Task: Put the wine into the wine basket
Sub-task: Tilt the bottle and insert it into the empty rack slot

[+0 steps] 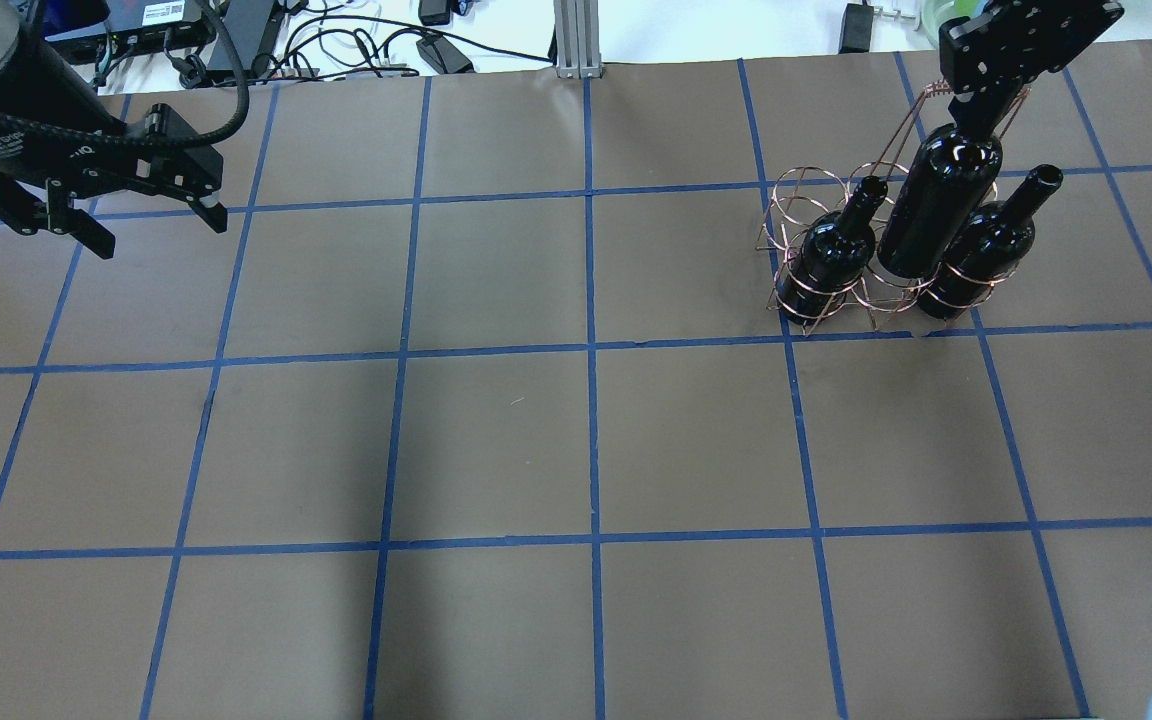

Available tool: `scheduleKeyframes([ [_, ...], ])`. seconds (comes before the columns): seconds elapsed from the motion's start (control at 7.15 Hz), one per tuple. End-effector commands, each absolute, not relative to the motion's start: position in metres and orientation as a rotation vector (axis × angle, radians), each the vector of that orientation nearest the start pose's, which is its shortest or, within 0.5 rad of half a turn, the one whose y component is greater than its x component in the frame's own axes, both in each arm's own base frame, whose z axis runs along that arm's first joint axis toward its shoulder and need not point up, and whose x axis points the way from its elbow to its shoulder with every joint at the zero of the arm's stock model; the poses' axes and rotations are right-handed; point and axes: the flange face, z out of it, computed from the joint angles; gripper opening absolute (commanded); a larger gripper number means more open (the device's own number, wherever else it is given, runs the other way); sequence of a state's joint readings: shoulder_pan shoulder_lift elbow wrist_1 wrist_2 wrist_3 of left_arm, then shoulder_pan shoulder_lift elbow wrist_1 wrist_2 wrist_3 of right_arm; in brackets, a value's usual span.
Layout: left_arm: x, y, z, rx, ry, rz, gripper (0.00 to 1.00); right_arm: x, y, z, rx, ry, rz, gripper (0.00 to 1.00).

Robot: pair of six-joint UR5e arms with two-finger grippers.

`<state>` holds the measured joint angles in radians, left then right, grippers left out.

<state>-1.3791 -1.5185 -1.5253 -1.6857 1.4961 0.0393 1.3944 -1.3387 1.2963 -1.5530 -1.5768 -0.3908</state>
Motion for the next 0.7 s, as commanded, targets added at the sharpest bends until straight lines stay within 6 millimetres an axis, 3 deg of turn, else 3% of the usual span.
scheduleKeyframes([
  [0.0, -0.050, -0.482, 0.526, -0.245, 3.212, 0.008, 1.00, 0.026, -0.608, 0.486, -0.386, 3.133, -0.048, 0.20],
  [0.42, -0.049, -0.482, 0.526, -0.244, 3.201, 0.012, 1.00, 0.026, -0.610, 0.475, -0.388, 3.127, -0.051, 0.20],
  [0.56, -0.049, -0.482, 0.526, -0.244, 3.201, 0.014, 1.00, 0.026, -0.609, 0.462, -0.391, 3.129, -0.045, 0.20],
])
